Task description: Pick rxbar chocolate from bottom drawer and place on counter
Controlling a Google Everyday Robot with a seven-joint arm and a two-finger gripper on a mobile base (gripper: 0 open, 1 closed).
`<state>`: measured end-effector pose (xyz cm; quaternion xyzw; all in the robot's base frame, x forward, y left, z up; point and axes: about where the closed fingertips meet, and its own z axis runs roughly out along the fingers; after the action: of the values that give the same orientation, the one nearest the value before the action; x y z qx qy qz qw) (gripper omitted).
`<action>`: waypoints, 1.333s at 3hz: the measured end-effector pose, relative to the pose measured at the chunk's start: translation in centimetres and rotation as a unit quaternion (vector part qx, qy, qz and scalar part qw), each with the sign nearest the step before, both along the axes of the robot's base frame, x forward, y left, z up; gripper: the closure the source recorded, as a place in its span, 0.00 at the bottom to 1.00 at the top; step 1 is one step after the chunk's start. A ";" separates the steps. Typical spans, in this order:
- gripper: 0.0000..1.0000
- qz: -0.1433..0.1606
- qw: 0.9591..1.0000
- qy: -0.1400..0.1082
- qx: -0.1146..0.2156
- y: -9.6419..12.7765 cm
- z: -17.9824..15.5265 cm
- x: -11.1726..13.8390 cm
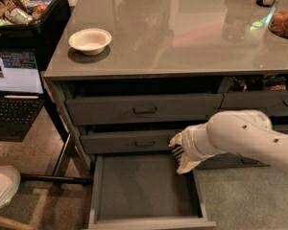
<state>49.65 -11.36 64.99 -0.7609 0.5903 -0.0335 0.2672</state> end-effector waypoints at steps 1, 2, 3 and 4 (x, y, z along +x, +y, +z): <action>1.00 -0.005 0.999 -0.045 -0.023 -0.1 5.6 -0.1; 1.00 -0.005 0.999 -0.045 -0.023 -0.1 5.6 -0.1; 1.00 -0.007 0.997 -0.067 -0.026 -0.2 8.6 1.2; 1.00 -0.007 0.992 -0.119 -0.044 0.6 15.2 3.5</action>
Offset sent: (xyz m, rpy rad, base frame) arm -0.0013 -0.0016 0.0531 -0.0436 -0.0827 -0.0110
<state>53.13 -10.72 80.16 -0.7587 0.5574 -0.1512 0.3014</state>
